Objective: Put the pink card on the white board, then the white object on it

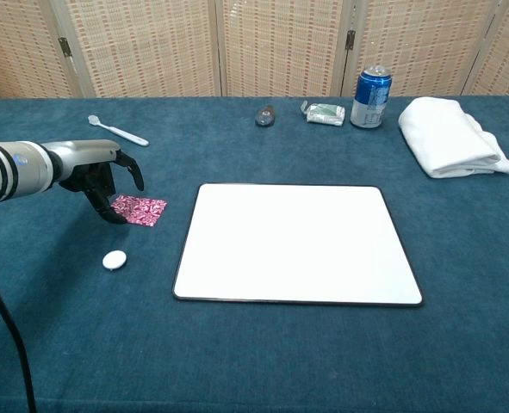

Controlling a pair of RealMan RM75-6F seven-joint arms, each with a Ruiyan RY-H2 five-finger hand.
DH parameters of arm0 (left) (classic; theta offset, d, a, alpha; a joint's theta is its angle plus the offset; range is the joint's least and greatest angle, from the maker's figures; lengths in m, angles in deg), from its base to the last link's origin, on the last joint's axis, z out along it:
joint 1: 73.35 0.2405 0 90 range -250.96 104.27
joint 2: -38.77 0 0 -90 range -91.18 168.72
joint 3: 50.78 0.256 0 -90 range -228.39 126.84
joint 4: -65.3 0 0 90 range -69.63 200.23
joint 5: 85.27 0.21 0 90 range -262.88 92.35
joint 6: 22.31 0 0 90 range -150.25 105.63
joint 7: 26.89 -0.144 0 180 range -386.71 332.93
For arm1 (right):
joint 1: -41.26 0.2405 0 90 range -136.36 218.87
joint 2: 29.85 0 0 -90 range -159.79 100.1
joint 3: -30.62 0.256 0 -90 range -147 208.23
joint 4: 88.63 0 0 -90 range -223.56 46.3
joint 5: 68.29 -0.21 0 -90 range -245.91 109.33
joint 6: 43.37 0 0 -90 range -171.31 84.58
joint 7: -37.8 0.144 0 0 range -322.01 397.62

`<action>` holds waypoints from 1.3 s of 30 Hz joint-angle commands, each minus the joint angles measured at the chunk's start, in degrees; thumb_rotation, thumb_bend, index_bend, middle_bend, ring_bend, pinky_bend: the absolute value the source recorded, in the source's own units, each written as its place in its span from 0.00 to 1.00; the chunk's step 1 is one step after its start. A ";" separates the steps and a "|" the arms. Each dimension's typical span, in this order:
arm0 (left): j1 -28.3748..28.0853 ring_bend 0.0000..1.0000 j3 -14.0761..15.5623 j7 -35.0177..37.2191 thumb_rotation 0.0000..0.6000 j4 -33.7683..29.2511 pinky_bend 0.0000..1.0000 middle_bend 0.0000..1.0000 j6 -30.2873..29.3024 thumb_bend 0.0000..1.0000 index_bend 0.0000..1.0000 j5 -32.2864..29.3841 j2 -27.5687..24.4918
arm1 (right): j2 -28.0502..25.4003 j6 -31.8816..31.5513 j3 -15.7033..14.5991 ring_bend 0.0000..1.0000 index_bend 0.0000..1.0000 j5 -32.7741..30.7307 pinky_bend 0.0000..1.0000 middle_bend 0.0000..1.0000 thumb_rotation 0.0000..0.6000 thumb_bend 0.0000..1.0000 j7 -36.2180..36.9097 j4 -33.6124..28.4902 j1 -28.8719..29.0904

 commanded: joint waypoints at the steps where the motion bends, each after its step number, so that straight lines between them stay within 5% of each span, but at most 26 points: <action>1: -0.15 1.00 0.19 0.39 1.00 0.44 1.00 1.00 0.23 0.26 0.33 -0.08 0.03 | 0.02 -0.09 0.00 0.00 0.00 0.05 0.00 0.00 1.00 0.24 0.00 0.02 -0.04; 39: -1.25 1.00 2.03 5.76 1.00 5.82 1.00 1.00 4.54 0.26 0.36 -0.70 0.64 | 0.88 0.77 1.53 0.00 0.00 -2.14 0.00 0.00 1.00 0.24 -1.76 0.15 0.82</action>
